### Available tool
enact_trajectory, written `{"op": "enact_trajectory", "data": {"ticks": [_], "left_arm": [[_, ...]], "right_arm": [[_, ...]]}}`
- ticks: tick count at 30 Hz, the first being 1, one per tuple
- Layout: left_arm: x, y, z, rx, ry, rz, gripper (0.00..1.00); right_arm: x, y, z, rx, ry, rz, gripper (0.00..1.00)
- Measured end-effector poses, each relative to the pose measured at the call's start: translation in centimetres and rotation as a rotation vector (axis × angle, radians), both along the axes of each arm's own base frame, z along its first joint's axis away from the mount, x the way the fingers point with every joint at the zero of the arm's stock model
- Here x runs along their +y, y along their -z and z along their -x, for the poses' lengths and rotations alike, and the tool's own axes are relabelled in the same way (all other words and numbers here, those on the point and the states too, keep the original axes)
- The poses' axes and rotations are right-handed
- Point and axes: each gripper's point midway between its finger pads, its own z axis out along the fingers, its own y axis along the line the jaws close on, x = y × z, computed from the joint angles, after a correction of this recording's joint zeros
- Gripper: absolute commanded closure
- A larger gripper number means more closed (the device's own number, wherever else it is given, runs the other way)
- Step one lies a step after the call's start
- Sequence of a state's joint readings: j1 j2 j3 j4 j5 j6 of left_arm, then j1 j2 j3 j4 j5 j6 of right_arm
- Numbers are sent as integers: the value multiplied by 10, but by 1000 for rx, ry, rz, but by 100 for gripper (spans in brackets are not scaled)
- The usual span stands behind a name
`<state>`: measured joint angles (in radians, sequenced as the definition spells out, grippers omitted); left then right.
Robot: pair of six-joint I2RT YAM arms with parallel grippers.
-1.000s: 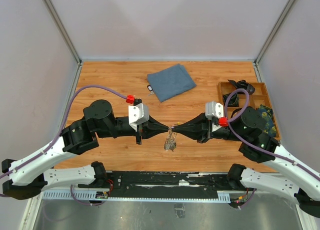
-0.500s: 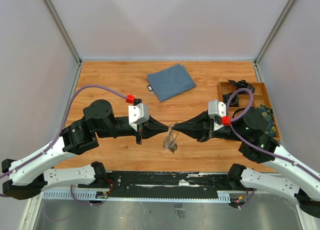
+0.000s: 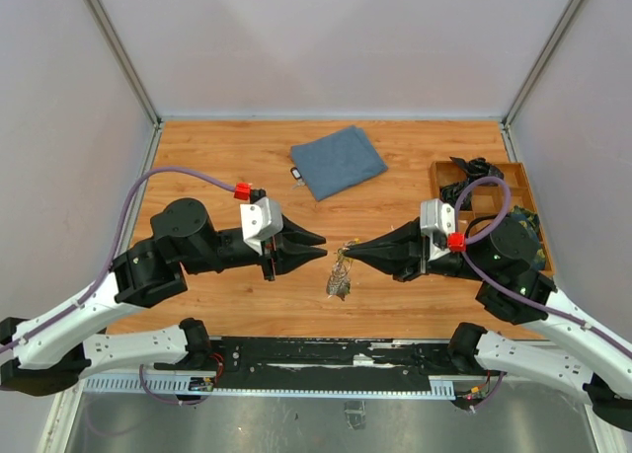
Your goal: Put the keys on the keyring
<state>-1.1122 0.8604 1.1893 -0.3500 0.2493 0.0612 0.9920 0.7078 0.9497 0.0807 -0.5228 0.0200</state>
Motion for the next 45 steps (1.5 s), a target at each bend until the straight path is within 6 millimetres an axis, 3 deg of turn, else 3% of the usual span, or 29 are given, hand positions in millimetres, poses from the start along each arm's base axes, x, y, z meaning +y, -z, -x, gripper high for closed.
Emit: {"op": "enact_trajectory", "data": {"ticks": [13, 33, 41, 45], "left_arm": [[4, -25, 1, -34, -11, 100, 69], [-15, -12, 10, -12, 90, 83, 69], [-22, -9, 11, 0, 108, 81, 76], [-25, -6, 11, 8, 117, 73, 86]], "right_arm": [[0, 4, 3, 2, -15, 16, 100], [-2, 2, 7, -10, -30, 1, 100], [-2, 1, 8, -13, -33, -3, 100], [-2, 1, 8, -14, -33, -4, 100]]}}
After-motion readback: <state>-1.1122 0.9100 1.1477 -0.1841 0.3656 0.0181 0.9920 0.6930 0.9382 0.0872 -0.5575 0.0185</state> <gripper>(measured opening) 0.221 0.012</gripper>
